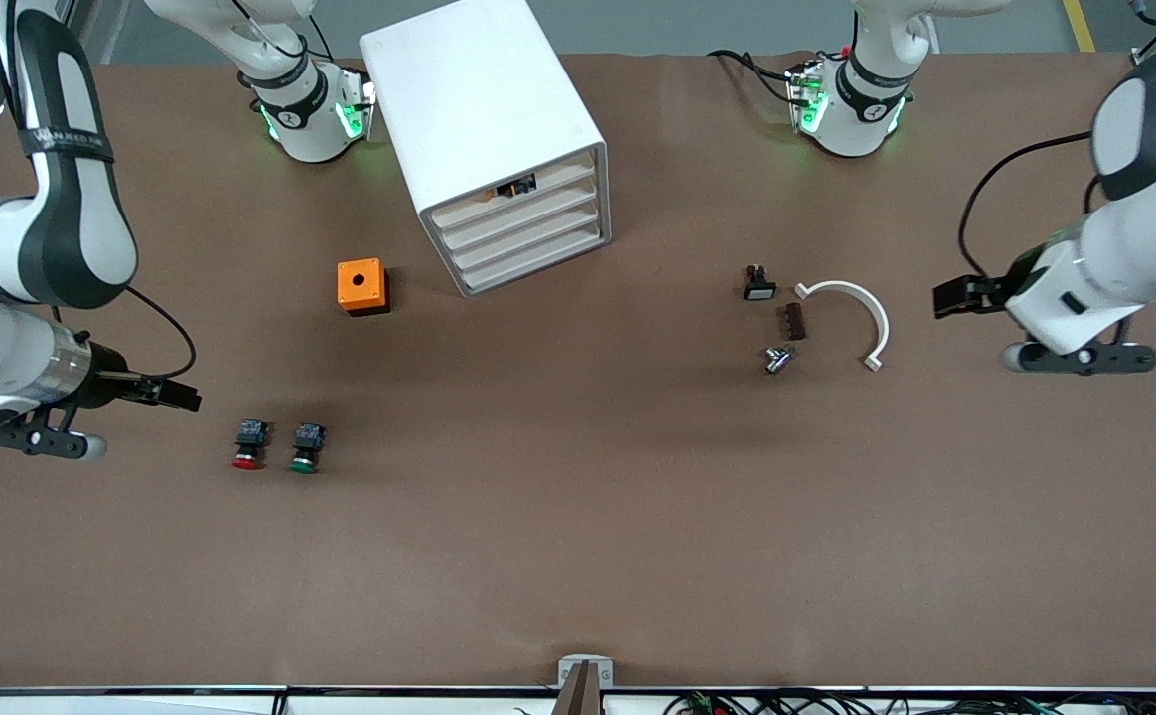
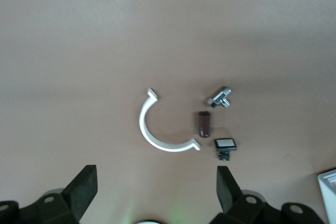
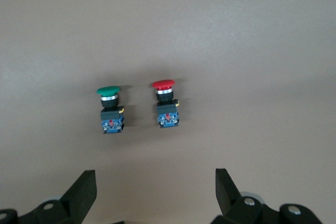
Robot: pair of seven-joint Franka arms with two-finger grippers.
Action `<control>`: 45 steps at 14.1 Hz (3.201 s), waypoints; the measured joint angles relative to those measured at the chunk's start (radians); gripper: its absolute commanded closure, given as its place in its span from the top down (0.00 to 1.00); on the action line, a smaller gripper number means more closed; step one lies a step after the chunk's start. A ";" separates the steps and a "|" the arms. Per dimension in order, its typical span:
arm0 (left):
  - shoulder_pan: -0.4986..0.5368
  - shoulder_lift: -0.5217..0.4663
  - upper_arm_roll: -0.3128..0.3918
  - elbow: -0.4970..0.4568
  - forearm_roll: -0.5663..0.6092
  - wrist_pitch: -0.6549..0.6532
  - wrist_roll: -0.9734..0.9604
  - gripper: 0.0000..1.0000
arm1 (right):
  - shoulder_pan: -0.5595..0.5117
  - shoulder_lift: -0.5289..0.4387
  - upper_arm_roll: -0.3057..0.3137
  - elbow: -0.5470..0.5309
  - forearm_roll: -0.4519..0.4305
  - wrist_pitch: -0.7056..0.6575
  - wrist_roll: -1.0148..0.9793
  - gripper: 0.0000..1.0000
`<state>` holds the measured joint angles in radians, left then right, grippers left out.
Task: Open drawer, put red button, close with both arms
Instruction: 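Reach the right gripper to the red button while the left gripper reaches the drawer, then grasp the red button with the right gripper while the left gripper grips the drawer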
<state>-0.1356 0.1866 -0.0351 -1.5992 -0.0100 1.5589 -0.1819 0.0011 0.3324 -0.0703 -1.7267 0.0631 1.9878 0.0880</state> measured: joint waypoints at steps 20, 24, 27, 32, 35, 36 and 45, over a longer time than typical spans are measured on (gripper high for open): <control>-0.179 0.500 -0.210 0.129 -0.653 -0.059 -1.774 1.00 | 0.008 0.210 0.023 -0.246 0.001 0.562 0.000 1.00; -0.180 0.588 -0.225 0.131 -0.771 -0.059 -1.876 1.00 | 0.008 0.218 0.026 -0.253 0.001 0.575 0.000 1.00; -0.179 0.636 -0.239 0.132 -0.821 -0.059 -1.900 0.80 | 0.008 0.221 0.026 -0.255 0.001 0.575 0.000 0.53; -0.183 0.690 -0.282 0.133 -0.876 -0.060 -1.957 0.49 | 0.008 0.226 0.028 -0.255 0.001 0.575 -0.001 0.00; -0.209 0.696 -0.291 0.133 -0.879 -0.066 -1.986 0.48 | 0.008 0.226 0.029 -0.255 0.001 0.575 -0.001 0.00; -0.221 0.700 -0.291 0.132 -0.880 -0.068 -1.991 0.48 | 0.008 0.226 0.029 -0.255 0.001 0.575 -0.001 0.00; -0.305 0.744 -0.292 0.132 -0.919 -0.071 -2.013 0.39 | 0.021 0.194 0.031 -0.116 0.001 0.294 0.000 0.00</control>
<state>-0.4401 0.9307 -0.3275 -1.4674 -0.9289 1.4876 -2.1952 0.0222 0.5264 -0.0391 -1.8423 0.0638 2.2822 0.0877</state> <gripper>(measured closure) 0.529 0.595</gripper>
